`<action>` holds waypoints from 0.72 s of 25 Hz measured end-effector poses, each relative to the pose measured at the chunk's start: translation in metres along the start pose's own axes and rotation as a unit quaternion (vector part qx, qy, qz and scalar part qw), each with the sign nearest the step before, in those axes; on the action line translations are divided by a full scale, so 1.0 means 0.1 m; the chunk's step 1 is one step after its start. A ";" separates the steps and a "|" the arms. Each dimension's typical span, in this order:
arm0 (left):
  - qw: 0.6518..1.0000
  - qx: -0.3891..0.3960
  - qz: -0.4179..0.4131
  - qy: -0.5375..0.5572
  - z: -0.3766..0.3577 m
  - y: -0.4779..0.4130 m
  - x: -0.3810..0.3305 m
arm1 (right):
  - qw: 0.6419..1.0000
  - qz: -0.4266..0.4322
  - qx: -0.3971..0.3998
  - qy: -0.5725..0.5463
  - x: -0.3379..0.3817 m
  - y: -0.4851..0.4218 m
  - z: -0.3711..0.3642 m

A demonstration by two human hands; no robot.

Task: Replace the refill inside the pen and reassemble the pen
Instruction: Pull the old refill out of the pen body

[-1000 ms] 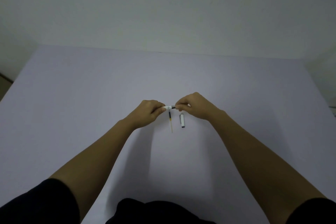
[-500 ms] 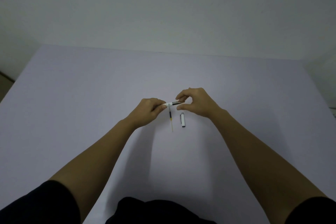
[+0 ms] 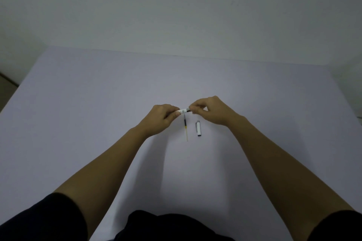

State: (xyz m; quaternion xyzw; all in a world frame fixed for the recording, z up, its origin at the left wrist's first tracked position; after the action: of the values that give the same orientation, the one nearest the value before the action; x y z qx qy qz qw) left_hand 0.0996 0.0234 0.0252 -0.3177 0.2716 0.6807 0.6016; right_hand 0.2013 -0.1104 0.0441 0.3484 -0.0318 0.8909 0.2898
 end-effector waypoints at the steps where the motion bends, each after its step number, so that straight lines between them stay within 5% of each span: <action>1: 1.000 0.001 0.000 0.000 -0.01 0.00 0.00 | 1.000 0.004 0.003 0.008 0.00 -0.01 -0.01; 14: 1.000 0.004 -0.004 0.002 -0.03 0.00 -0.05 | 0.997 0.014 -0.040 -0.057 0.04 0.06 0.11; 18: 1.000 0.010 -0.007 0.001 -0.03 0.02 -0.06 | 0.999 -0.039 0.026 0.007 -0.03 0.03 0.03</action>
State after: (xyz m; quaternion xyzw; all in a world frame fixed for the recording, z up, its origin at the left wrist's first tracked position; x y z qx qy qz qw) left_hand 0.0987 0.0172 0.0273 -0.3147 0.2767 0.6734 0.6090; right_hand 0.2031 -0.1149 0.0450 0.3508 0.0070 0.8816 0.3156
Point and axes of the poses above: each hand's wrist, its own y-axis away from the middle knuckle, its own z-axis out of the back of the hand, x = y × z, the point moved 6 cm from there along -y, towards the middle knuckle, and after that the axes turned 3 degrees about y, right-handed, at the moved point
